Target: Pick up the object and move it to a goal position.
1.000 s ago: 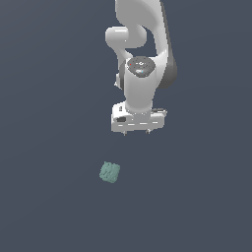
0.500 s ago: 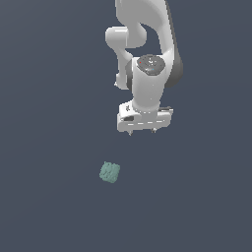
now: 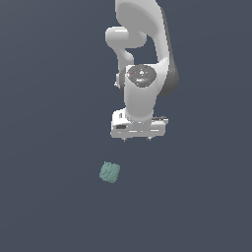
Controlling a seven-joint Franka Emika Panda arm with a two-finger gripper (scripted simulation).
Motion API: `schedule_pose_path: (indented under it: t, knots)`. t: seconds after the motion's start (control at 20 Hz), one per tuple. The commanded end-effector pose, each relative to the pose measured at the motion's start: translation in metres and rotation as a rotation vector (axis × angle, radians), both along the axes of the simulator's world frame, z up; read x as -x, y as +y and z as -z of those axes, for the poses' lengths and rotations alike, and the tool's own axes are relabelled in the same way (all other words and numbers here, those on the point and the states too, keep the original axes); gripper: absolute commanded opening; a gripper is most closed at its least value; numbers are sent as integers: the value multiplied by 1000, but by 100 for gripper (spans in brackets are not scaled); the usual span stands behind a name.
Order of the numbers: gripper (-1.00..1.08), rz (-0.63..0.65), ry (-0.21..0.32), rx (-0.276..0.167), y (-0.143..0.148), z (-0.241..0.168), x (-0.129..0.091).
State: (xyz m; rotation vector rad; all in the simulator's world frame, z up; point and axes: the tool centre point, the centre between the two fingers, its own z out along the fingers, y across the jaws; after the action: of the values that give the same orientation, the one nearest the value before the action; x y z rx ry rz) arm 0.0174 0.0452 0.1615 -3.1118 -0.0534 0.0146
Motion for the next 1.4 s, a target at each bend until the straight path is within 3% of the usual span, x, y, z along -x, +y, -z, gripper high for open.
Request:
schedule_pose_path:
  t: [0.0, 0.65, 1.0, 1.35]
  knots:
    - [100, 33, 0, 1, -11, 6, -11]
    - [100, 238, -3, 19, -86, 51, -73]
    - [100, 295, -5, 28, -110, 66, -86]
    - [100, 309, -5, 30, -116, 70, -89]
